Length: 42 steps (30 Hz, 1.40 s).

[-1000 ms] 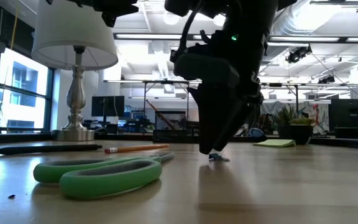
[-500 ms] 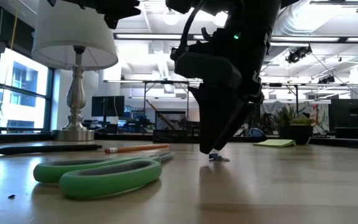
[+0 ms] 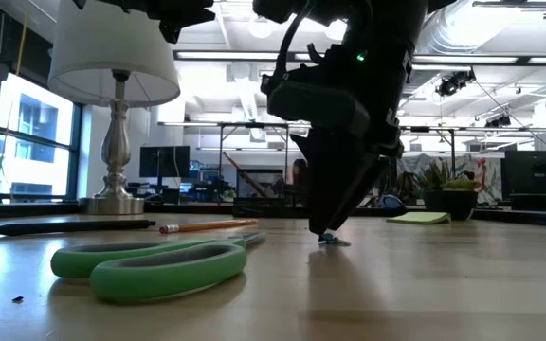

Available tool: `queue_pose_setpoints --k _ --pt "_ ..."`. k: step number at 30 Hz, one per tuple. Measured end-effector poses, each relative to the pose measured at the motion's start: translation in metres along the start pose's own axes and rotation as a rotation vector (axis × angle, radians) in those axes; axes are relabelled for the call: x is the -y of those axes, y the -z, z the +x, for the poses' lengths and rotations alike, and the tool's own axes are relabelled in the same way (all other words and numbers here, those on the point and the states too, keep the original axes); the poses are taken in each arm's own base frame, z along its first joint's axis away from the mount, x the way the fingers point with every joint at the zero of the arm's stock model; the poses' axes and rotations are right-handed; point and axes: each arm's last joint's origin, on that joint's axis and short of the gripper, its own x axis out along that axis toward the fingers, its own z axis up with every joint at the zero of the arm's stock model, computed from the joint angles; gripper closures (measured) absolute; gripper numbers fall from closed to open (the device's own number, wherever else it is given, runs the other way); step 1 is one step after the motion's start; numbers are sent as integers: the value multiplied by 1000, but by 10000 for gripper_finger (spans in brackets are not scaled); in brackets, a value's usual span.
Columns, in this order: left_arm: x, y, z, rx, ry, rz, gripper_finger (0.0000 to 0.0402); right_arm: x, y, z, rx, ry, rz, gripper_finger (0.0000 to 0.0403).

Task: Pick and place office supplies into organizer
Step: Put the blue binder clip into the black desk organizer

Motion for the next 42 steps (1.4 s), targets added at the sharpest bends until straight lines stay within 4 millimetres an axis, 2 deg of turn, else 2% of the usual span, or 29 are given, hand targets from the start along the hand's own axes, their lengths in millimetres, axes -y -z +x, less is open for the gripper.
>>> queue_pose_setpoints --k 7,15,27,35,42 --pt "0 0 0 0 0 0 261 1 -1 0 23 24 -26 264" --pt "0 0 0 0 0 -1 261 1 0 0 21 25 -23 261" --pt "0 1 0 -6 1 -7 261 1 11 14 40 11 -25 263" --pt "0 2 0 -17 1 -14 261 0 12 15 29 -4 -33 282" --pt "0 4 0 -36 3 -41 261 0 12 16 9 -18 -47 315"
